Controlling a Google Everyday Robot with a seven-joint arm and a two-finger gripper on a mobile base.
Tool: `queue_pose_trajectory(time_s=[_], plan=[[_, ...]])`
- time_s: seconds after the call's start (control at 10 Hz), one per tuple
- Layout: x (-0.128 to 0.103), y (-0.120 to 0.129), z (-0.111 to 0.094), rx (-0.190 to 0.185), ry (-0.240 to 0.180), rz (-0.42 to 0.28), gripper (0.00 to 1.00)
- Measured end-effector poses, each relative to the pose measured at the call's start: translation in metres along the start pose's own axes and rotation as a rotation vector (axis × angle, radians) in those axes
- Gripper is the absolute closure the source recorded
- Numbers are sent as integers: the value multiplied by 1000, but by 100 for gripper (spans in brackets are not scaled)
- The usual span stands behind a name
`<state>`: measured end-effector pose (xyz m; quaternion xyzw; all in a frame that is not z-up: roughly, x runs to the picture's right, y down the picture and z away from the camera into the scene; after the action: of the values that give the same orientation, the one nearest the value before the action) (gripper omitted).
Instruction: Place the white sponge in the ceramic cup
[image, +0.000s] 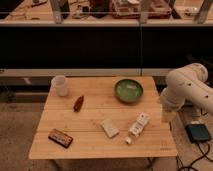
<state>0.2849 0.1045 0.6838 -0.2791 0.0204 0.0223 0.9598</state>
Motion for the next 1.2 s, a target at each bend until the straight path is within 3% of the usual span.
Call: queue_pose_trajectory(time_s=[0.9,1.2], plan=[[-1,-3,1,4,-9,16,35],[-33,-29,0,44,-104,136,35]])
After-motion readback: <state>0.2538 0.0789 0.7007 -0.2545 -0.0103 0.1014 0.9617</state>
